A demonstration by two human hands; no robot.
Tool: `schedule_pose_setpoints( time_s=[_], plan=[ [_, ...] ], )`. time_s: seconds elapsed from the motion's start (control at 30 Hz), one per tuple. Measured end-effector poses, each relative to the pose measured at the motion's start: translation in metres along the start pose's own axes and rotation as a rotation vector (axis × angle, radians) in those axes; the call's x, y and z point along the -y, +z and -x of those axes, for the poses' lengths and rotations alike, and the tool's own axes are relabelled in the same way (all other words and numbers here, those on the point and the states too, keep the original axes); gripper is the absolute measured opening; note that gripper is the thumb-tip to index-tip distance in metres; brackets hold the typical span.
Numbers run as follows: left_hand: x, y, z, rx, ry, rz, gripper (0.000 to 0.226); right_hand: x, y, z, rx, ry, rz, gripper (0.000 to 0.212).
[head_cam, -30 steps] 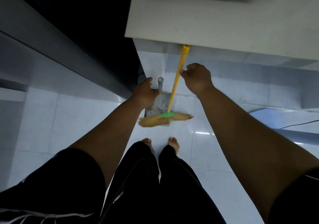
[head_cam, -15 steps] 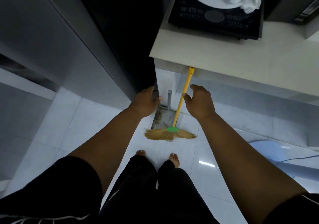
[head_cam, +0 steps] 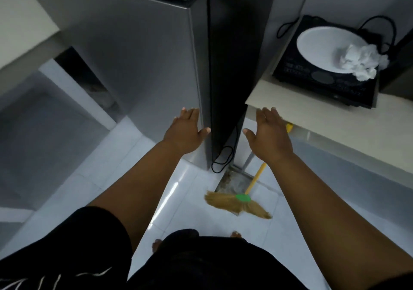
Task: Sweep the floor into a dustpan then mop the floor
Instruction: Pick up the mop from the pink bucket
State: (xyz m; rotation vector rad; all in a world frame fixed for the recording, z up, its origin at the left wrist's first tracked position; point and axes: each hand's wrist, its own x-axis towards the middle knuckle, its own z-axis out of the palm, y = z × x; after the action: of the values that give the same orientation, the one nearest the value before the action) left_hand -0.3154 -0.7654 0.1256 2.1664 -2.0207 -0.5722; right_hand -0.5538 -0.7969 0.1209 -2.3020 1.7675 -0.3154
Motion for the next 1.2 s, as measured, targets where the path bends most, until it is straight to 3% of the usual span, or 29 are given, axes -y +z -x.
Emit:
schedule_pose_setpoints(
  time_s=[0.47,0.7,0.93,1.2],
  plan=[
    [0.233,-0.099,0.137,-0.306,-0.488,0.029,0.077,0.29,0.047,-0.039,0.075,-0.561,-0.031,0.068],
    [0.359,-0.113,0.244,-0.374,-0.797,0.069,0.077,0.459,0.099,-0.016,0.147,-0.835,-0.049,0.069],
    [0.427,-0.108,0.356,-0.437,-1.116,0.127,0.078,0.587,0.142,0.035,0.283,-1.099,-0.077,0.067],
    [0.457,-0.087,0.424,-0.521,-1.45,0.214,0.077,0.694,0.186,0.066,0.405,-1.467,-0.06,0.068]
  ],
)
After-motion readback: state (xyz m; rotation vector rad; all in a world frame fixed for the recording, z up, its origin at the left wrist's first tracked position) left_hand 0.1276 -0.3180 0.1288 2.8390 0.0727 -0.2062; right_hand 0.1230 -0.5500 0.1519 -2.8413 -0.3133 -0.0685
